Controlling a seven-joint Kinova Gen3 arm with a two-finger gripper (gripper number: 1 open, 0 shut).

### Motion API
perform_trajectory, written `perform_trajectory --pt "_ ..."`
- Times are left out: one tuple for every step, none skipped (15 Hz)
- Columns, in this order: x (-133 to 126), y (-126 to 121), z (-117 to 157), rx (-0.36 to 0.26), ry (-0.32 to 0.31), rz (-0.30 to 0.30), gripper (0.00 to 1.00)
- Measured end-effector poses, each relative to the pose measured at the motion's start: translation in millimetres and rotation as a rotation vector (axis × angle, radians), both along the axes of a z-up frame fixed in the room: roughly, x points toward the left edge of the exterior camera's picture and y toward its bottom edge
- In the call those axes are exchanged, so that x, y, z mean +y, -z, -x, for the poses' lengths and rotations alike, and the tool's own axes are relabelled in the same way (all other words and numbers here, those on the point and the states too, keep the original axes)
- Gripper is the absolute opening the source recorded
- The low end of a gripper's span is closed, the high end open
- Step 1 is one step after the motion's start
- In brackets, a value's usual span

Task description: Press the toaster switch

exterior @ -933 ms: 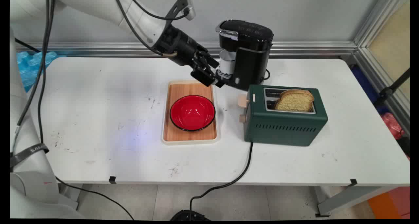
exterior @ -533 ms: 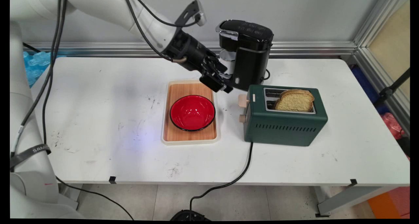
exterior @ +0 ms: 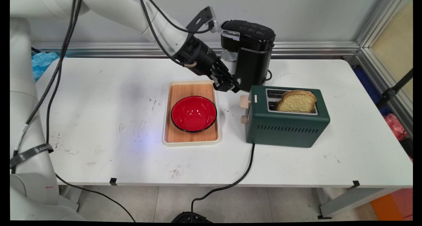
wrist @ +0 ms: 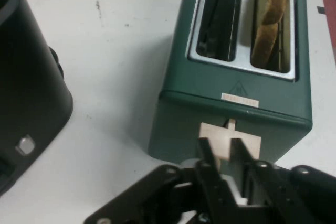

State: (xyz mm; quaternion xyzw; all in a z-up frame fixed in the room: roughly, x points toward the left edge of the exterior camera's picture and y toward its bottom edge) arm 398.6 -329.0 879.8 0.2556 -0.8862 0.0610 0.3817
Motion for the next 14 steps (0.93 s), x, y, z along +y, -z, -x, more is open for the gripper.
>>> perform_trajectory --pt "-1 1 1 -0.003 -0.002 -0.006 0.00" --pt "-2 1 3 -0.006 -0.004 -0.012 0.00" --pt "-3 2 6 -0.008 -0.005 -0.018 0.00" --pt "-4 3 7 -0.010 -0.006 -0.021 0.00" --pt "-4 4 10 -0.011 -0.007 -0.024 0.00" --pt "-5 5 12 -0.012 -0.007 -0.027 0.00" --pt "-6 6 14 -0.012 -0.008 -0.032 0.00" --pt "-6 7 16 -0.013 -0.008 -0.036 0.00" --pt "-7 8 18 -0.013 -0.010 -0.041 0.00" --pt "-8 9 19 -0.013 -0.012 -0.045 0.00" --pt "-9 10 21 -0.013 -0.014 -0.049 0.00" --pt "-10 11 23 -0.013 -0.015 -0.052 0.00" --pt "-11 13 25 -0.014 -0.015 -0.056 0.00" --pt "-11 14 26 -0.015 -0.016 -0.059 0.00"
